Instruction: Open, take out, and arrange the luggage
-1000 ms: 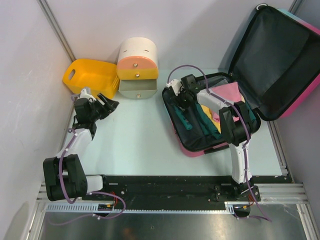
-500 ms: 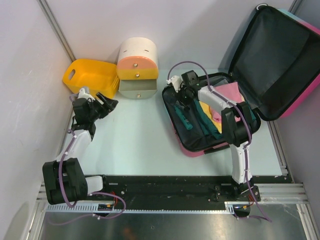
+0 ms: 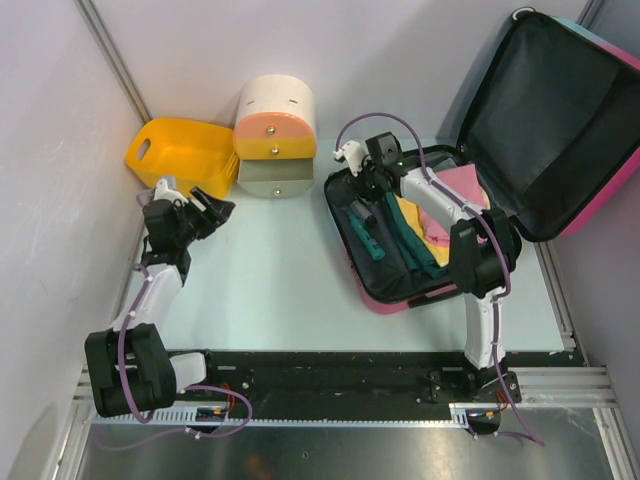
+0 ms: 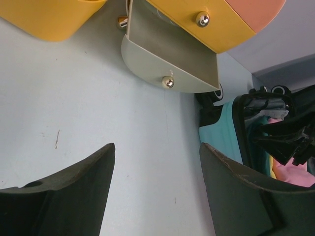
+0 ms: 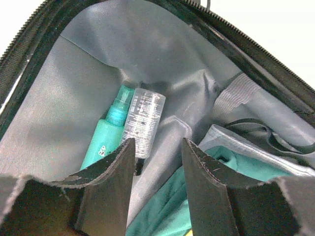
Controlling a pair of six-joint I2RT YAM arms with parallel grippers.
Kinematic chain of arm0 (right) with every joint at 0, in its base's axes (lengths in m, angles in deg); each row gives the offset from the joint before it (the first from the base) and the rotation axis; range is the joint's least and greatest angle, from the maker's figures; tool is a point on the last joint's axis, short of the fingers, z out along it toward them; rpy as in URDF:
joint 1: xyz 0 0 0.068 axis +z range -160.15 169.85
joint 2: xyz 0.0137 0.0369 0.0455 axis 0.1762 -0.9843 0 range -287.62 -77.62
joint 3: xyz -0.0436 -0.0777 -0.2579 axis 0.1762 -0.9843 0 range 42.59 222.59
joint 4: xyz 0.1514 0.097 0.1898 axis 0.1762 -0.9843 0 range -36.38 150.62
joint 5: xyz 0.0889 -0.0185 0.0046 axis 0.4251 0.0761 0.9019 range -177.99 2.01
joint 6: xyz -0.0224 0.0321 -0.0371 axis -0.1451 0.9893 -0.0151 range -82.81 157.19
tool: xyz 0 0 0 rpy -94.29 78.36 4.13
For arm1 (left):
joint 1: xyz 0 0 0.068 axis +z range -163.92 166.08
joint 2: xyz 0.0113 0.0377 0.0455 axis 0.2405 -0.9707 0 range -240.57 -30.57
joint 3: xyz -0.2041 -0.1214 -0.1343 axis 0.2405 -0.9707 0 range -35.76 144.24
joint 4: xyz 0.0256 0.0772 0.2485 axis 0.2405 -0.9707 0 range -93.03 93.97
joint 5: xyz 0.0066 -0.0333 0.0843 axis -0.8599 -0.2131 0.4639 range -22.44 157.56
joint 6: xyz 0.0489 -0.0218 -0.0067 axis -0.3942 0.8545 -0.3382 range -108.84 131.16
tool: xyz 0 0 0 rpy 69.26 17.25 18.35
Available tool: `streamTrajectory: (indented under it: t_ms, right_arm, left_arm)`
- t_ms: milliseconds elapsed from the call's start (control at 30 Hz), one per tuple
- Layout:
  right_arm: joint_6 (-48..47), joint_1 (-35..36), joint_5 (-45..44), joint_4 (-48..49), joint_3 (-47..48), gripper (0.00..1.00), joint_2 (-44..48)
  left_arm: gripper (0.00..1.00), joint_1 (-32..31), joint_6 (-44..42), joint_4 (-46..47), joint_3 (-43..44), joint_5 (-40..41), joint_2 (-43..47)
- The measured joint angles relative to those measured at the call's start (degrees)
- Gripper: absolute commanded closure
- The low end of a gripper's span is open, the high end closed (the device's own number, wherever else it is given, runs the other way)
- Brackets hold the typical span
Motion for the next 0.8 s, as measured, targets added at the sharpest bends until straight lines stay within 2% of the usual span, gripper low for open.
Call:
streamTrajectory:
  t_ms: [300, 467, 633, 700, 800]
  right_arm:
    - [4.2, 0.0, 0.2, -0.3, 0.0, 0.53, -4.7]
    - [6.2, 0.0, 1.2, -0.5, 0.1, 0.49, -8.1]
    - [6.9, 0.0, 1.3, -0.9, 1.1, 0.59, -9.1]
    - [7.2, 0.0, 1.3, -1.4, 1.7, 0.67, -9.2]
    - [7.5, 0.2, 1.2, -2.3, 2.5, 0.71, -9.2]
  left_arm:
    - [0.25, 0.6, 0.0, 0.0, -0.1, 0.0, 0.4]
    - [0.25, 0.7, 0.0, 0.0, -0.1, 0.0, 0.4]
    - [0.25, 1.0, 0.0, 0.0, -0.1, 0.0, 0.8]
    - [0.25, 1.1, 0.0, 0.0, -0.1, 0.0, 1.0]
    - [0.25, 1.2, 0.0, 0.0, -0.1, 0.0, 1.0]
